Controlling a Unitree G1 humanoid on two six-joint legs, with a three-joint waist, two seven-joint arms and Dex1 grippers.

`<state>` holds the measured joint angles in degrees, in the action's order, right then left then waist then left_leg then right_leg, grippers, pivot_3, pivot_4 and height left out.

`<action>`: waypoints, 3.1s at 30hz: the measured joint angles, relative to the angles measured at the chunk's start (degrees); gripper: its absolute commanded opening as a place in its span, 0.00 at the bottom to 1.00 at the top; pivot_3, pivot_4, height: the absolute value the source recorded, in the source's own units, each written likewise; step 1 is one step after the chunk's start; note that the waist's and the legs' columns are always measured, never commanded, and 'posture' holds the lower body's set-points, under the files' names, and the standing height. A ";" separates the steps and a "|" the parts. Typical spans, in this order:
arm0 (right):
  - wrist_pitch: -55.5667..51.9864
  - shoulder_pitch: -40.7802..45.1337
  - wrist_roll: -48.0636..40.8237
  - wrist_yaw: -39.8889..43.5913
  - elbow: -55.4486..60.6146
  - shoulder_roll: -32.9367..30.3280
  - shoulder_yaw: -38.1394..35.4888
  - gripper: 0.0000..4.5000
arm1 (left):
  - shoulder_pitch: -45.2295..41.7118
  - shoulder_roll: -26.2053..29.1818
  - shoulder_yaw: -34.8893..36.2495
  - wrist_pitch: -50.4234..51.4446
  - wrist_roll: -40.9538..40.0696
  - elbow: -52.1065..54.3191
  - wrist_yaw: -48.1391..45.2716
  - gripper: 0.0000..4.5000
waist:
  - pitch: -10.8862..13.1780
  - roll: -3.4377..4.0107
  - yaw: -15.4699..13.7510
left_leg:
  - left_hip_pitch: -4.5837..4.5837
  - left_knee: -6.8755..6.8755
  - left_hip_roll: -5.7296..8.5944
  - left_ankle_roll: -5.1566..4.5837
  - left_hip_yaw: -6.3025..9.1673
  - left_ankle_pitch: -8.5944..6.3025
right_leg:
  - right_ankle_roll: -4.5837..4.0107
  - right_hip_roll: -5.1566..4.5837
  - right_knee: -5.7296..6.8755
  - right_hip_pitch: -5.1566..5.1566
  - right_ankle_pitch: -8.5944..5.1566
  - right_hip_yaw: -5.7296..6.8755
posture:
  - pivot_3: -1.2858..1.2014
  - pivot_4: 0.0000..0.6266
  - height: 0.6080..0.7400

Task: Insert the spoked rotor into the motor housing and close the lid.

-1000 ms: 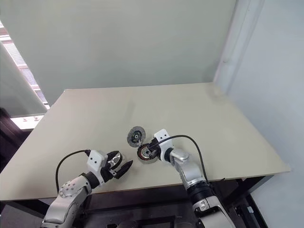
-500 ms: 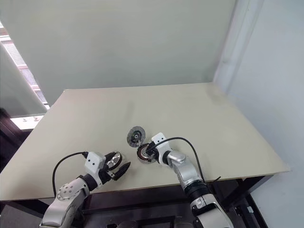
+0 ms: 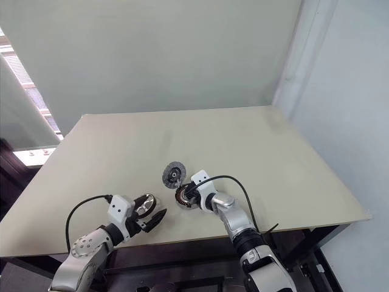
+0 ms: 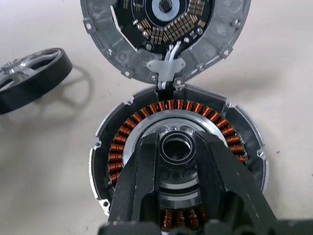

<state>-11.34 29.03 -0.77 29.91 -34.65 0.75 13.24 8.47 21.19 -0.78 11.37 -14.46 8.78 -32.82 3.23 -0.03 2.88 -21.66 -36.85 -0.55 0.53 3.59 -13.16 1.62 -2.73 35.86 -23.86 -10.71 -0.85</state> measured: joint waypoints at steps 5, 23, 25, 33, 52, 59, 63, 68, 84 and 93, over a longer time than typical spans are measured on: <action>0.38 0.16 0.27 0.25 -0.57 0.04 -0.01 0.16 | 0.13 -0.01 0.00 0.18 0.00 0.00 0.19 1.00 | 0.00 0.00 0.00 | 0.00 0.00 0.00 0.00 0.00 0.00 | 0.00 0.00 0.00 0.00 0.00 0.00 | 0.52 0.00 1.00; 1.71 1.33 1.02 0.38 -2.83 0.08 0.10 0.16 | 0.25 -0.12 0.00 0.18 0.01 0.00 0.29 1.00 | -0.01 0.01 0.00 | 0.05 0.00 0.00 0.00 0.00 0.01 | 0.00 0.00 0.01 0.03 0.00 0.00 | 0.52 0.00 1.00; 1.81 1.47 1.29 0.45 -2.98 0.00 0.22 0.16 | 0.23 -0.14 0.00 0.18 0.01 0.00 0.30 1.00 | -0.01 0.01 0.00 | 0.05 0.00 0.00 0.00 0.00 0.01 | 0.00 0.00 0.01 0.04 0.00 0.00 | 0.52 0.00 1.00; 1.14 1.59 1.40 2.32 -2.68 0.08 0.61 0.67 | 0.05 -0.20 -0.01 0.15 0.02 0.00 0.27 1.00 | -0.01 0.01 -0.01 | 0.04 0.00 0.00 0.00 0.01 0.00 | 0.00 0.01 0.01 0.04 0.00 0.00 | 0.52 0.00 1.00; -4.43 -1.95 -2.30 2.96 11.39 0.02 -1.28 0.21 | -0.27 -0.31 -0.04 -0.37 0.08 -0.02 -0.15 1.00 | -0.01 0.01 -0.01 | -0.01 0.02 0.00 0.00 0.01 0.00 | 0.00 0.01 0.01 -0.03 0.00 0.00 | 0.52 0.00 1.00; -2.60 -1.76 -0.14 1.31 5.23 0.14 0.20 0.01 | -0.28 -0.30 -0.04 -0.54 0.09 -0.03 -0.17 1.00 | -0.01 0.01 0.00 | -0.01 0.02 0.00 0.00 0.00 0.00 | 0.00 0.01 0.01 -0.03 0.00 0.00 | 0.52 0.00 1.00; 0.64 -1.07 0.92 0.37 -1.04 0.60 0.86 0.01 | 0.05 -0.29 -0.01 -0.58 0.07 -0.03 -0.06 1.00 | -0.01 0.01 0.01 | 0.02 0.02 0.00 0.00 0.00 0.00 | 0.00 0.01 0.00 -0.01 0.00 0.00 | 0.52 0.00 1.00; 2.19 -0.56 0.72 0.71 -1.74 0.55 0.67 0.01 | 1.22 -0.30 0.12 -0.59 -0.02 0.05 0.35 1.00 | -0.01 0.02 0.04 | 0.05 0.02 -0.02 0.00 0.00 0.00 | 0.00 0.01 0.01 0.01 0.00 0.00 | 0.52 0.00 1.00; -0.12 -4.04 -1.62 5.57 11.40 -1.34 -0.18 0.01 | 13.52 -6.84 7.87 20.07 -23.68 14.65 6.87 1.00 | 0.01 0.00 0.06 | -0.04 0.03 -0.03 0.00 0.01 -0.02 | -0.01 -0.05 -0.01 -0.14 -0.01 0.03 | 0.52 0.00 1.00; -0.19 -5.29 -2.15 7.24 14.85 -2.23 0.32 0.01 | 12.56 -15.64 16.26 26.70 -36.06 11.21 18.18 1.00 | 0.02 0.01 0.00 | -0.04 -0.13 -0.03 0.21 0.00 -0.13 | -0.01 -0.05 -0.05 -0.16 -0.01 0.07 | 0.52 0.00 1.00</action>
<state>-11.53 23.75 -2.92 37.15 -19.79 -1.48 13.55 21.03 5.54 15.48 38.08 -50.52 19.99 -14.64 3.25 -0.02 2.88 -21.70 -36.98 -0.58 0.75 3.59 -13.29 1.61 -2.78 35.82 -24.02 -10.72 -0.79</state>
